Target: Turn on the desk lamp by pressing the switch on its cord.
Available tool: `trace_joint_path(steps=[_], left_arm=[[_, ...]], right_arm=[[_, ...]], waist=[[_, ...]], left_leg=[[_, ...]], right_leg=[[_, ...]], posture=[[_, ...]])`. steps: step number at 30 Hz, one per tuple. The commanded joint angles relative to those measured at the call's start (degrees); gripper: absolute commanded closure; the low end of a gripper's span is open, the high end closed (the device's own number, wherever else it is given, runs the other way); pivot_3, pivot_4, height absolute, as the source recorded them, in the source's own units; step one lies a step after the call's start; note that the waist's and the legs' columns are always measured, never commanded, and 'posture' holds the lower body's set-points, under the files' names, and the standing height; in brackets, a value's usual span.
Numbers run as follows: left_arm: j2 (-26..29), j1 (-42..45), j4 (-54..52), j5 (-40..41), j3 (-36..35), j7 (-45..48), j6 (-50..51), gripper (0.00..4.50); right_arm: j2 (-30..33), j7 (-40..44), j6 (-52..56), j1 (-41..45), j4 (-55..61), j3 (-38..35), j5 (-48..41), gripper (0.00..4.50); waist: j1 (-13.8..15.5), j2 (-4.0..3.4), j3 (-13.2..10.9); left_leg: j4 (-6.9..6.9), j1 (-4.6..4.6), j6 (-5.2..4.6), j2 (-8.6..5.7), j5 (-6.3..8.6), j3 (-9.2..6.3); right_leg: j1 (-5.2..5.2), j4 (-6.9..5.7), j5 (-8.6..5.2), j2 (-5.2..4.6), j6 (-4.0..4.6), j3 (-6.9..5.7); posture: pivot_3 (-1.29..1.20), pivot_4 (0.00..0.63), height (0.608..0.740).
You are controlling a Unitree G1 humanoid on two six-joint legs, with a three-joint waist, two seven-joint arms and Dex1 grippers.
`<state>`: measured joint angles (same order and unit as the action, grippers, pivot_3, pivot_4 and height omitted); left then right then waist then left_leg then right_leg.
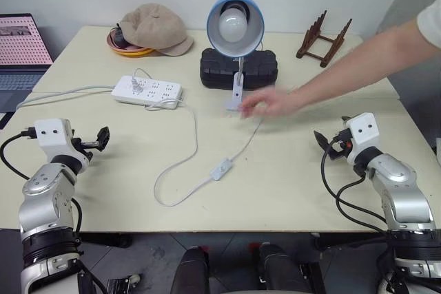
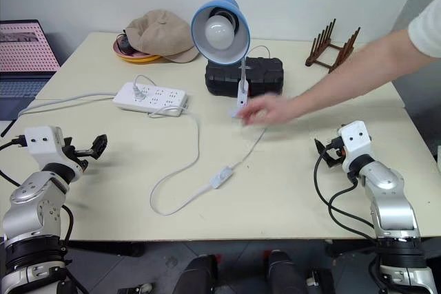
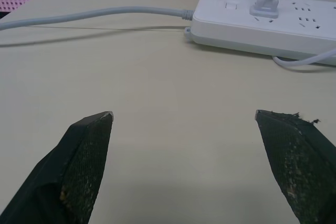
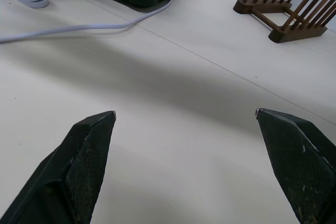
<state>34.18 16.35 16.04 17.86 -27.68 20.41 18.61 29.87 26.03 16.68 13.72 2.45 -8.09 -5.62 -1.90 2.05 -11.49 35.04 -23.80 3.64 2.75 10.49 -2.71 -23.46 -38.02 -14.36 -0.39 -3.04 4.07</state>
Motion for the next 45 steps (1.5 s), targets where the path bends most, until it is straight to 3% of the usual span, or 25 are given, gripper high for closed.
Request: trace_joint_path(steps=[1,8,15,21,29,45], left_arm=[[1.9,0.2,-2.8,0.0,-0.3,0.1,0.3,0.00],[2.9,-1.7,-8.6,1.2,0.9,3.7,1.7,0.00],[8.2,-5.0,-30.2,12.3,8.7,16.4,17.9,0.00],[12.2,-6.8,-43.4,13.5,21.1,23.7,22.0,0.00],[5.3,-4.1,-35.9,17.2,27.1,24.8,27.0,0.00],[0.5,1.6,-22.2,17.9,32.8,34.7,29.3,0.00]], right_arm=[[0.8,0.0,-1.3,0.8,0.9,-0.5,0.2,0.03],[1.0,0.5,-1.4,0.5,1.4,0.0,0.2,0.03],[5.7,15.2,-3.6,0.4,5.4,5.0,-4.2,0.03],[8.9,24.6,-4.6,-0.4,11.3,9.3,-7.0,0.03],[8.6,26.2,-1.8,-2.2,17.3,11.4,-9.3,0.03],[12.4,24.2,6.8,-11.6,32.0,6.4,-15.0,0.03]], waist=[[0.0,0.00,0.0],[0.0,0.00,0.0],[0.0,-0.01,0.0],[-0.1,-0.02,0.0],[0.0,-0.01,0.0],[0.1,0.00,0.0]], left_leg=[[0.00,0.00,0.00,0.00,0.00,0.00],[0.00,-0.01,0.00,0.00,0.00,0.00],[0.01,-0.01,0.00,0.00,0.00,0.00],[0.00,0.03,0.00,0.01,0.00,0.00],[0.07,0.04,-0.01,0.00,0.00,-0.02],[0.13,0.01,-0.01,-0.02,0.00,-0.07]], right_leg=[[0.00,0.00,0.00,0.00,0.00,0.00],[0.00,0.01,0.00,0.00,0.00,0.00],[0.04,0.03,-0.01,-0.02,0.01,0.01],[0.04,0.04,-0.10,0.01,0.15,0.02],[0.05,0.00,-0.20,0.01,0.33,0.01],[0.08,0.01,-0.20,0.01,0.33,-0.01]], posture=[[0.00,0.150,0.740],[0.00,0.150,0.740],[0.00,0.150,0.740],[0.00,0.150,0.740],[0.00,0.150,0.740],[0.00,0.150,0.740]])
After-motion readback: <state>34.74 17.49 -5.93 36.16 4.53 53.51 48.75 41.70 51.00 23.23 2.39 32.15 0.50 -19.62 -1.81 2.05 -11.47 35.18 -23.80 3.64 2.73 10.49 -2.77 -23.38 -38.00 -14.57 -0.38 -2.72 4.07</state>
